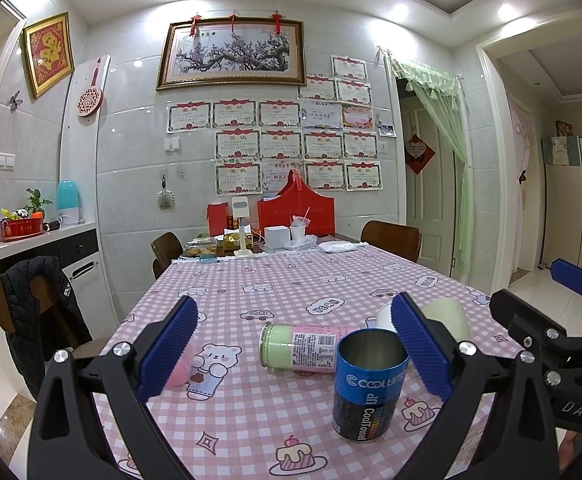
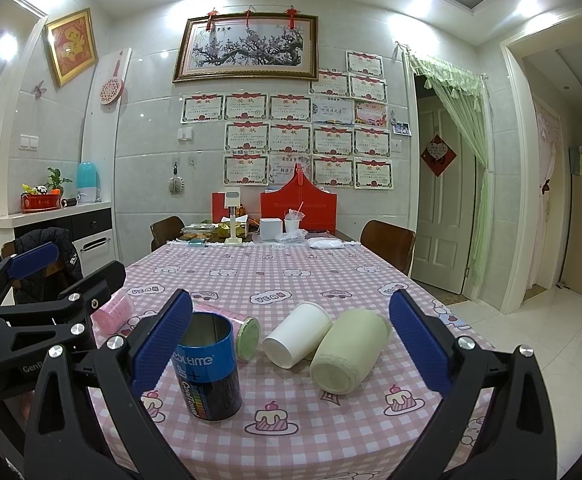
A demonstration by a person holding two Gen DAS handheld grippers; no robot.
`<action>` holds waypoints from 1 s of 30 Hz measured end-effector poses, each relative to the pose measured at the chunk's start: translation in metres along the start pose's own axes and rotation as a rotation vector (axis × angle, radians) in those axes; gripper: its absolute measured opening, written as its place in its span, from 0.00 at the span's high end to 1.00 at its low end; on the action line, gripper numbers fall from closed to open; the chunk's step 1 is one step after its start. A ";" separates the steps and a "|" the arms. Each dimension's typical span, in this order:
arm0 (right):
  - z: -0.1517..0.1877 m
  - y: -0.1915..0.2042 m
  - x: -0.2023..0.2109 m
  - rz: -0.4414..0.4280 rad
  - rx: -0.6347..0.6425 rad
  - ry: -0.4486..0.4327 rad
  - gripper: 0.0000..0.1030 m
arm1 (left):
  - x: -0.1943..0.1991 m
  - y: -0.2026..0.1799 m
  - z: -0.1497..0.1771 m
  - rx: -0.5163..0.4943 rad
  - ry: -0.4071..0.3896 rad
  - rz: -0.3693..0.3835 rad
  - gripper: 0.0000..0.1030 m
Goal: Flip cup upside down
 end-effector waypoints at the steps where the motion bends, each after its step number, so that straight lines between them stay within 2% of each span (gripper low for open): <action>1: 0.000 0.000 0.000 0.000 0.000 0.000 0.08 | 0.000 0.000 0.000 0.000 -0.001 0.000 0.07; 30: 0.007 0.003 -0.010 0.001 0.001 0.027 0.08 | -0.007 -0.002 0.007 -0.022 0.010 -0.028 0.07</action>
Point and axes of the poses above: each gripper's, at about its wrist camera, not at the fingertips, and x roughly against the way its jaws point, y to its left, z to its underside, the point moved 2 cm from there along -x, roughly the way its jaws point, and after that the axes turned 12 degrees about x, right-handed, at the moved point
